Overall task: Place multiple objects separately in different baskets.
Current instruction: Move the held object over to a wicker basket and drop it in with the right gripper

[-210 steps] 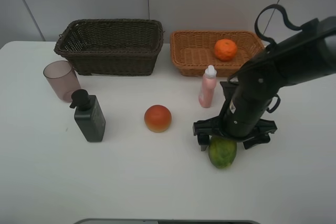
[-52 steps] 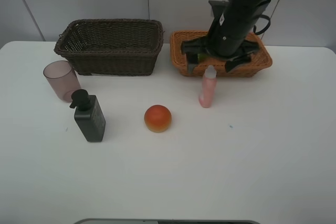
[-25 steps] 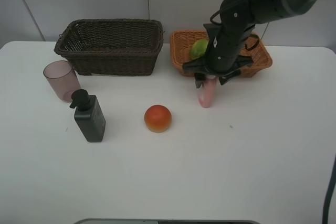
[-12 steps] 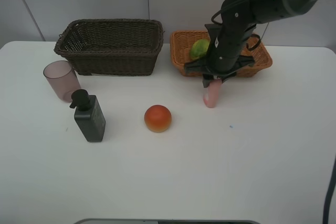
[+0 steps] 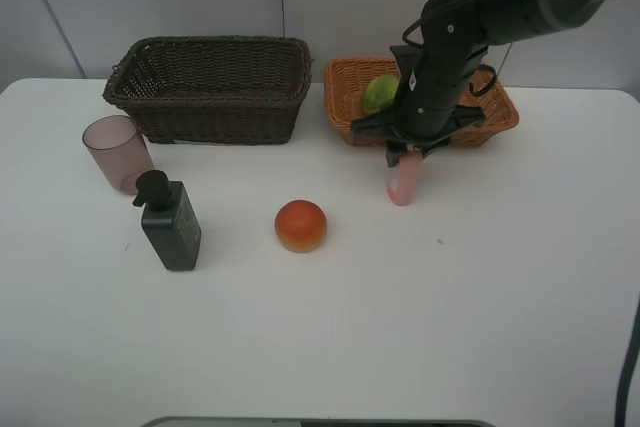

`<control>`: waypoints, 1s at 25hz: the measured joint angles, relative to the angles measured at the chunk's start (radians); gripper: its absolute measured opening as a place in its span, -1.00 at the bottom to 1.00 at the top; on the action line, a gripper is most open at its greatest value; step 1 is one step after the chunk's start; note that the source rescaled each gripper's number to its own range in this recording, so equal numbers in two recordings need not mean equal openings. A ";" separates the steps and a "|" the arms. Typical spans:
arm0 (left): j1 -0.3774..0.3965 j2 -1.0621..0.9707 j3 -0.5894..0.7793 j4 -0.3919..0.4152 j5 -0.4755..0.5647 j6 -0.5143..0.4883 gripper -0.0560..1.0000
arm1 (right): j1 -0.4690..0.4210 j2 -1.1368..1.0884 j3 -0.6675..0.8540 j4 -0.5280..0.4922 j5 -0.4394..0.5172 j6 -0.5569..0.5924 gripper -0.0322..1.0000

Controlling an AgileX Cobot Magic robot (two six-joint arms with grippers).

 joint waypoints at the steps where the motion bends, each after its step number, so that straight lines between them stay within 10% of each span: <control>1: 0.000 0.000 0.000 0.000 0.000 0.000 0.93 | 0.000 0.000 0.000 0.000 0.000 0.000 -0.94; 18: 0.000 0.000 0.000 0.000 0.000 0.000 0.93 | 0.109 -0.086 -0.317 0.000 0.220 -0.108 -0.94; 25: 0.000 0.000 0.000 0.000 0.000 0.000 0.93 | 0.198 -0.086 -0.407 0.000 -0.023 -0.113 -0.94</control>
